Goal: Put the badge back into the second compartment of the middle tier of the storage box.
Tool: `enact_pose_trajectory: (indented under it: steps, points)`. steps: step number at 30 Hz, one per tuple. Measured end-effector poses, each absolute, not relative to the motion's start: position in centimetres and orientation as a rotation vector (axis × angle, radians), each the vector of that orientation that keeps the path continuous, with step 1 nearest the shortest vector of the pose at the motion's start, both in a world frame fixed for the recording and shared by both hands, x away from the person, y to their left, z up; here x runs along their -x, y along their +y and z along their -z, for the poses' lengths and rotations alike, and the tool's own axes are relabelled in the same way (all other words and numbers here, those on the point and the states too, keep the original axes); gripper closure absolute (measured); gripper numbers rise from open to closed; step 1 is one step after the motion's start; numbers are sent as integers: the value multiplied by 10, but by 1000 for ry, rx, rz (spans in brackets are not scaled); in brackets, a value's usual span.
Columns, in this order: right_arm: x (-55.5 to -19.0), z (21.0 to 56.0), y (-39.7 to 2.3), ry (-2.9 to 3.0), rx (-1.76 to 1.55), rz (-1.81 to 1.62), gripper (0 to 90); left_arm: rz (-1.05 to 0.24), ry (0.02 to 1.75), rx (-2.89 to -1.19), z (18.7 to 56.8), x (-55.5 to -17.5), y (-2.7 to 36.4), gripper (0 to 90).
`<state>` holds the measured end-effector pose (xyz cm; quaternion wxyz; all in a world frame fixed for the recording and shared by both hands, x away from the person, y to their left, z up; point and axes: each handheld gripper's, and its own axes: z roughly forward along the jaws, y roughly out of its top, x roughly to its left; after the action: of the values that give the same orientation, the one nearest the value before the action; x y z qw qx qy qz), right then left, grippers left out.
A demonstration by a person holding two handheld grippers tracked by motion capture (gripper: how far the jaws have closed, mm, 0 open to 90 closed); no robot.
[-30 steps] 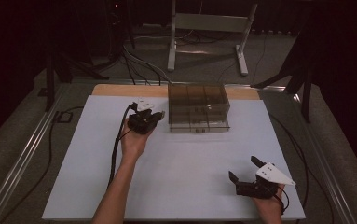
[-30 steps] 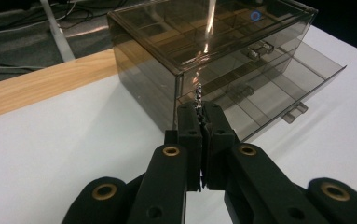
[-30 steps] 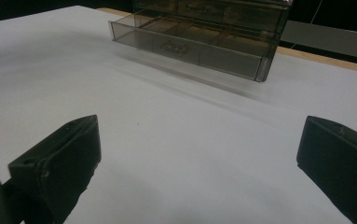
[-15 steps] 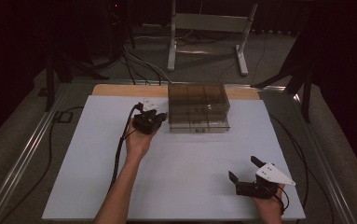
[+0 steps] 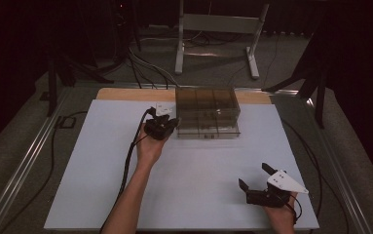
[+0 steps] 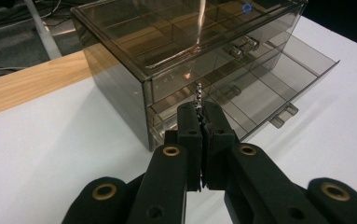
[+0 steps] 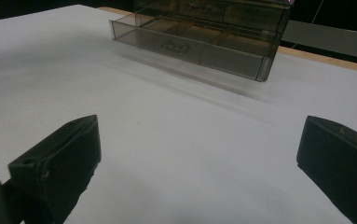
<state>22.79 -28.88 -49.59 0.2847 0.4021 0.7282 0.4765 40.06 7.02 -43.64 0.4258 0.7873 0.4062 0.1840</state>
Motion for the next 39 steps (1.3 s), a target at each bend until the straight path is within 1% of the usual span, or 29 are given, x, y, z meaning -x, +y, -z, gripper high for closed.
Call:
enact_pose_trajectory:
  steps: [21,39]
  points:
    - [-228,496,-290,1947,-1077,-1271,0,-452,994,-1987,440,-404,47,893]
    - [-227,495,-289,1950,-1068,-1266,0,-457,938,-1989,441,-407,28,892]
